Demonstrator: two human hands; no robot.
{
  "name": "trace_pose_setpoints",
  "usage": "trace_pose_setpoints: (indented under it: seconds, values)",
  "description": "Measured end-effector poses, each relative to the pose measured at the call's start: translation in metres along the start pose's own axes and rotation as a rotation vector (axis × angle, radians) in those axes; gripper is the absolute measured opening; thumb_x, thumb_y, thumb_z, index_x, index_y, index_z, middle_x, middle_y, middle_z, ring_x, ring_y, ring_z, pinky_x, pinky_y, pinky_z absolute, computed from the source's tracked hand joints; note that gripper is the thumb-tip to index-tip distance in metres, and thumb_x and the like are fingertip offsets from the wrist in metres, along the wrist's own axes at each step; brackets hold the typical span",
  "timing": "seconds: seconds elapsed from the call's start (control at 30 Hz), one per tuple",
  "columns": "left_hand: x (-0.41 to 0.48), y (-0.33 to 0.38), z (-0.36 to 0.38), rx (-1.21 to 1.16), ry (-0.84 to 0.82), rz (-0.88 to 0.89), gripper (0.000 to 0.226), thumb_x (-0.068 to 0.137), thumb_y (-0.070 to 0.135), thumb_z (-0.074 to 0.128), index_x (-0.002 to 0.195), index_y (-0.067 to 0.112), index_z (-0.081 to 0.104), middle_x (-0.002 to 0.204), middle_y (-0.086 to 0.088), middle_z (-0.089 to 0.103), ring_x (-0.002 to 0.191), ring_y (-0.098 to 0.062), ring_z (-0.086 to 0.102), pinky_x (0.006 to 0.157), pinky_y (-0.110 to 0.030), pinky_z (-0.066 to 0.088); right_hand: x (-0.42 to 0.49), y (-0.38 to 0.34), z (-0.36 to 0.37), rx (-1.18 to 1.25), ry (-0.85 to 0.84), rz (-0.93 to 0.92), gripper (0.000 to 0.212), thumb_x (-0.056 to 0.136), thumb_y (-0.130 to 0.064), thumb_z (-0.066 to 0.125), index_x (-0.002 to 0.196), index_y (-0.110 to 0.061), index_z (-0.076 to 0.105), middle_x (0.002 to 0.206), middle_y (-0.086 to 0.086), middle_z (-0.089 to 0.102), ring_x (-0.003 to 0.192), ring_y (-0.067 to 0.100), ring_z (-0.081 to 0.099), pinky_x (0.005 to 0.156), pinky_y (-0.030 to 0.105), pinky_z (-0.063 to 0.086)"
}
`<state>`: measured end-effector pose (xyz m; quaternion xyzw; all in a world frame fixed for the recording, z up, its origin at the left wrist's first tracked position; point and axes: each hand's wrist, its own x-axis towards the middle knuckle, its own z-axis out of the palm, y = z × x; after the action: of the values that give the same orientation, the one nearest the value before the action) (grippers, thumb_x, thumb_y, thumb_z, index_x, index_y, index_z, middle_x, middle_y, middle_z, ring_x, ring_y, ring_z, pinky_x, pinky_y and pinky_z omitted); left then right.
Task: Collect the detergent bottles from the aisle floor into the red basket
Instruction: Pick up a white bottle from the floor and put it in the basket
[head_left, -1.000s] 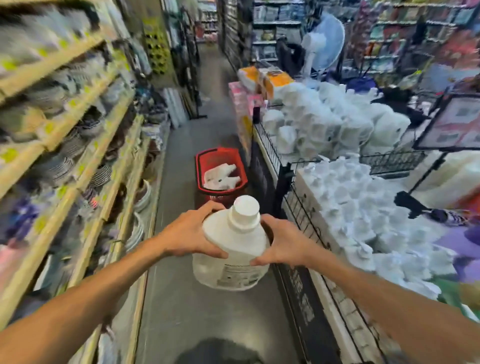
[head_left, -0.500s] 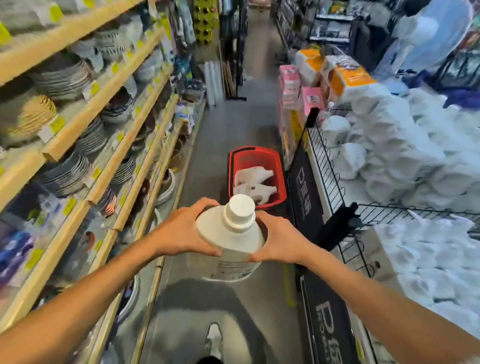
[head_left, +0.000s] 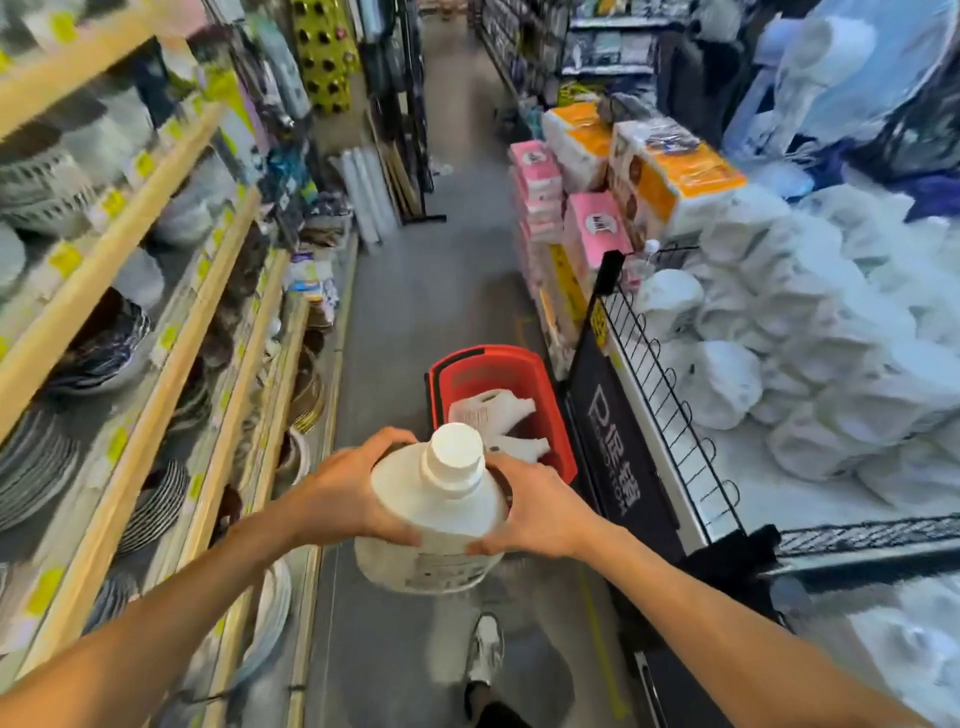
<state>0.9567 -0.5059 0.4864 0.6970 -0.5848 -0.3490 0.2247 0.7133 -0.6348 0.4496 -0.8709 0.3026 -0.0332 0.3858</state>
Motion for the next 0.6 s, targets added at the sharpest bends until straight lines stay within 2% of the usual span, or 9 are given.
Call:
trace_pose_setpoints:
  seconds: [0.13, 0.2, 0.27, 0.4, 0.6]
  values:
    - [0.084, -0.005, -0.031, 0.075, -0.052, 0.009, 0.097, 0.046, 0.064, 0.091, 0.126, 0.051, 0.038, 0.117, 0.025, 0.060, 0.107, -0.004, 0.060, 0.089, -0.040, 0.053, 0.067, 0.026, -0.038, 0.026, 0.004, 0.037, 0.096, 0.058, -0.051, 0.090, 0.141, -0.032, 0.046, 0.128, -0.012, 0.065, 0.115, 0.010, 0.060, 0.100, 0.034, 0.052]
    - [0.125, -0.012, -0.045, 0.055, -0.054, 0.018, 0.096, 0.048, 0.060, 0.093, 0.127, 0.051, 0.039, 0.118, 0.026, 0.059, 0.108, -0.004, 0.058, 0.090, -0.042, 0.054, 0.102, 0.039, -0.055, 0.010, 0.016, 0.050, 0.098, 0.056, -0.055, 0.089, 0.141, -0.032, 0.047, 0.129, -0.012, 0.065, 0.116, 0.011, 0.061, 0.100, 0.035, 0.052]
    - [0.160, -0.016, -0.057, 0.039, -0.064, 0.011, 0.095, 0.049, 0.055, 0.095, 0.126, 0.055, 0.038, 0.116, 0.029, 0.057, 0.107, -0.001, 0.057, 0.089, -0.039, 0.054, 0.132, 0.054, -0.069, -0.022, 0.032, 0.060, 0.104, 0.054, -0.060, 0.087, 0.144, -0.033, 0.044, 0.133, -0.013, 0.064, 0.120, 0.013, 0.060, 0.103, 0.035, 0.050]
    - [0.230, -0.028, -0.089, 0.066, -0.077, 0.018, 0.097, 0.047, 0.054, 0.094, 0.126, 0.053, 0.037, 0.114, 0.027, 0.058, 0.106, 0.000, 0.058, 0.091, -0.037, 0.053, 0.195, 0.068, -0.099, -0.023, 0.052, 0.057, 0.100, 0.055, -0.056, 0.089, 0.142, -0.035, 0.045, 0.132, -0.016, 0.063, 0.116, 0.006, 0.057, 0.099, 0.025, 0.047]
    - [0.336, -0.054, -0.148, 0.135, -0.181, 0.090, 0.094, 0.047, 0.056, 0.094, 0.123, 0.053, 0.039, 0.110, 0.026, 0.061, 0.103, -0.004, 0.060, 0.087, -0.034, 0.051, 0.282, 0.080, -0.121, 0.032, 0.127, 0.159, 0.097, 0.054, -0.058, 0.087, 0.139, -0.037, 0.047, 0.131, -0.016, 0.063, 0.118, 0.010, 0.060, 0.102, 0.037, 0.050]
